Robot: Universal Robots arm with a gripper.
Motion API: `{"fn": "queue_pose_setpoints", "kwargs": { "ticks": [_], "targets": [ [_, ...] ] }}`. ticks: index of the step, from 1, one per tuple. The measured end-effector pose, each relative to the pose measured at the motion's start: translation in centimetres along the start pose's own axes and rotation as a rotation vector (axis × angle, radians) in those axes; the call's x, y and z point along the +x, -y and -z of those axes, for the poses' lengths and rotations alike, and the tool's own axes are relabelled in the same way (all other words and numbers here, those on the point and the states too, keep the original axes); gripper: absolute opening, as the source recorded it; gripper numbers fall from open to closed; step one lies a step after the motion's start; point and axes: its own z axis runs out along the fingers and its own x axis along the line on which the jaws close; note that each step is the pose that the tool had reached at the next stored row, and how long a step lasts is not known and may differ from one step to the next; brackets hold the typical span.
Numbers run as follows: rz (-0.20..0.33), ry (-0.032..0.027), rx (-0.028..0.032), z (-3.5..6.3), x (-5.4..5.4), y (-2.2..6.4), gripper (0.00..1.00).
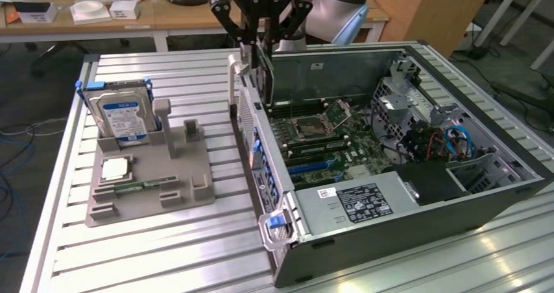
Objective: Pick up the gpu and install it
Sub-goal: 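Pick up the gpu and move the gpu toward the slot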
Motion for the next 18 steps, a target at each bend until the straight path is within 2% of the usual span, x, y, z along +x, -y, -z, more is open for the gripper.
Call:
{"fn": "queue_pose_setpoints", "kwargs": {
  "ticks": [18],
  "targets": [
    [0.000, -0.0031, 0.0000, -0.11, -4.9, -0.04, 0.26]
  ]
}}
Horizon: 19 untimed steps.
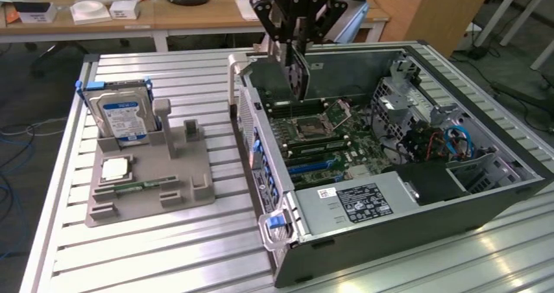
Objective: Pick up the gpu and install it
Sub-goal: 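Pick up the gpu and move the gpu toward the slot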
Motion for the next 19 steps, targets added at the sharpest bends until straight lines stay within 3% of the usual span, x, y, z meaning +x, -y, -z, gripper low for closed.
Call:
{"fn": "queue_pose_setpoints", "kwargs": {
  "ticks": [19],
  "targets": [
    [0.000, -0.0070, -0.0002, -0.11, -5.7, -0.01, 0.26]
  ]
}}
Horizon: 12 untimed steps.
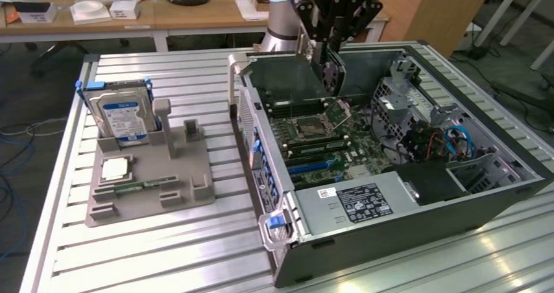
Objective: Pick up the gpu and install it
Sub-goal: 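Pick up the gpu and move the gpu toward the slot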
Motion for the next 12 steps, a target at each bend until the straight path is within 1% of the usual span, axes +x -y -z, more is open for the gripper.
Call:
{"fn": "queue_pose_setpoints", "kwargs": {
  "ticks": [12],
  "targets": [
    [0.000, -0.0011, 0.0000, -0.06, -4.5, 0.10, 0.26]
  ]
}}
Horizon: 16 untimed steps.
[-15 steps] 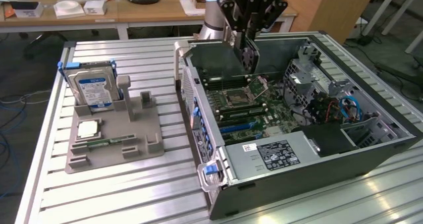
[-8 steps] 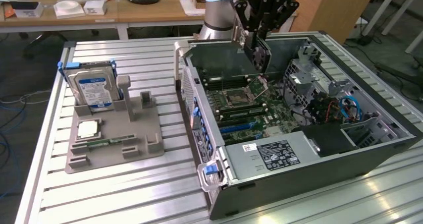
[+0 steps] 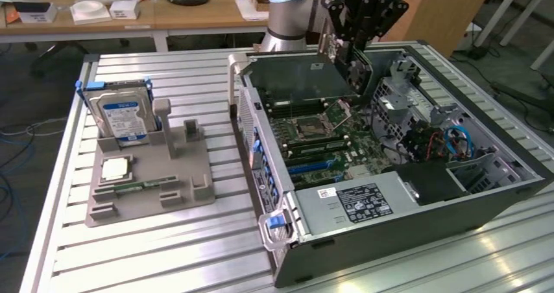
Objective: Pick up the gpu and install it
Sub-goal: 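Pick up the gpu and move the gpu toward the slot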
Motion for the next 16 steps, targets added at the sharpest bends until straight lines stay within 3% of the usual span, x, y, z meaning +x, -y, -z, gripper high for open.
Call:
{"fn": "queue_pose_setpoints", "kwargs": {
  "ticks": [9, 16],
  "targets": [
    [0.000, 0.0000, -0.0002, -0.06, -3.8, 0.17, 0.26],
    [0.000, -0.0008, 0.0001, -0.05, -4.2, 0.19, 0.26]
  ]
}}
